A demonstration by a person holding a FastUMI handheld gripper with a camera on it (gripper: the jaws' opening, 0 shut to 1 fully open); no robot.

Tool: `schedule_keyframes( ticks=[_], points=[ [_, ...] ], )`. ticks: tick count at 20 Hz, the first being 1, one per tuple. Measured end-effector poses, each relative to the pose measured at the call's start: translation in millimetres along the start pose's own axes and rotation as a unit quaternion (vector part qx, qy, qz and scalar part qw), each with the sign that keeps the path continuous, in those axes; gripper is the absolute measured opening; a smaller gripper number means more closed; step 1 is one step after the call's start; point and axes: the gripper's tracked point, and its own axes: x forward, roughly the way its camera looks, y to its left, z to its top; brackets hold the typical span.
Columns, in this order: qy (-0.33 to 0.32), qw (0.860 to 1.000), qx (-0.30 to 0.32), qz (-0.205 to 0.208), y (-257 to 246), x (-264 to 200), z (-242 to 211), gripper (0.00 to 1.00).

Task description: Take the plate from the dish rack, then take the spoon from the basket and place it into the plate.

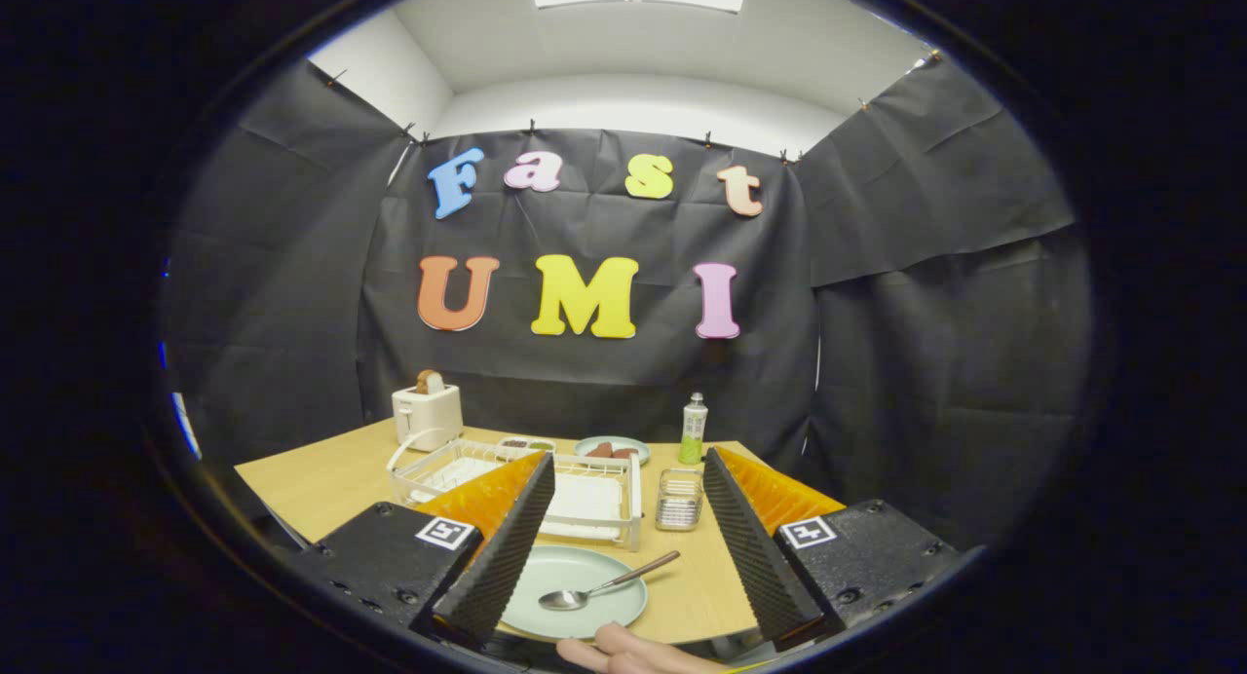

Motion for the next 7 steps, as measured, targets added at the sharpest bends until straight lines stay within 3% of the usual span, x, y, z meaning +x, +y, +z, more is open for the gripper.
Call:
schedule_keyframes(
  ticks=[7],
  points=[
    [0.007,1.000,0.005,-0.008,-7.9,0.9,-4.6,0.99]
  ],
)
